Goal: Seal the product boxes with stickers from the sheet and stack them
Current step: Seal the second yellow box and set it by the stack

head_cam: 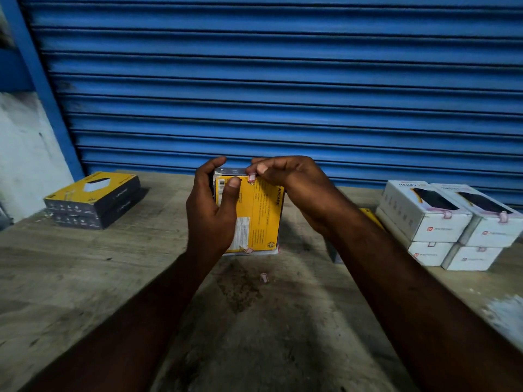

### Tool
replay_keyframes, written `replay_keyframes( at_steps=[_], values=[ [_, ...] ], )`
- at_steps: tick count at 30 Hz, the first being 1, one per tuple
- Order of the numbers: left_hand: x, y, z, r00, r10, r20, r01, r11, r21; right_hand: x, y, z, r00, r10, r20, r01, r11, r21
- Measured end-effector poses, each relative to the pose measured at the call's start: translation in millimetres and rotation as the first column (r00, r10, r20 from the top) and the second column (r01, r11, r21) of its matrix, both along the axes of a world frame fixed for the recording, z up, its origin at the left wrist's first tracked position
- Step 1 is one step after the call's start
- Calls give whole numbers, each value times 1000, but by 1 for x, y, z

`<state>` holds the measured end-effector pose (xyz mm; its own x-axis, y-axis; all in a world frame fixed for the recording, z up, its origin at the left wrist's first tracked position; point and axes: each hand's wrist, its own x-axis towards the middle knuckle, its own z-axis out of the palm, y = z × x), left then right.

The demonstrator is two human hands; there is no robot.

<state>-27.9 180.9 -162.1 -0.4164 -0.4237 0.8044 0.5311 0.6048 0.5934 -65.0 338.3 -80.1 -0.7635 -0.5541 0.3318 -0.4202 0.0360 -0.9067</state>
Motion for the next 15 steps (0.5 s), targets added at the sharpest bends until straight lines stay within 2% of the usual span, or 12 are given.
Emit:
replay_keyframes(
  at_steps=[6,15],
  values=[
    [0,0,0,1000,-9,-3,9,1000,-5,-5,-2,-7,998,-2,-63,2,1000,-14],
    [0,4,-1,999,-38,-37,39,999,19,-4,-10,-17,977,-106,-185,79,986,-145]
  ],
)
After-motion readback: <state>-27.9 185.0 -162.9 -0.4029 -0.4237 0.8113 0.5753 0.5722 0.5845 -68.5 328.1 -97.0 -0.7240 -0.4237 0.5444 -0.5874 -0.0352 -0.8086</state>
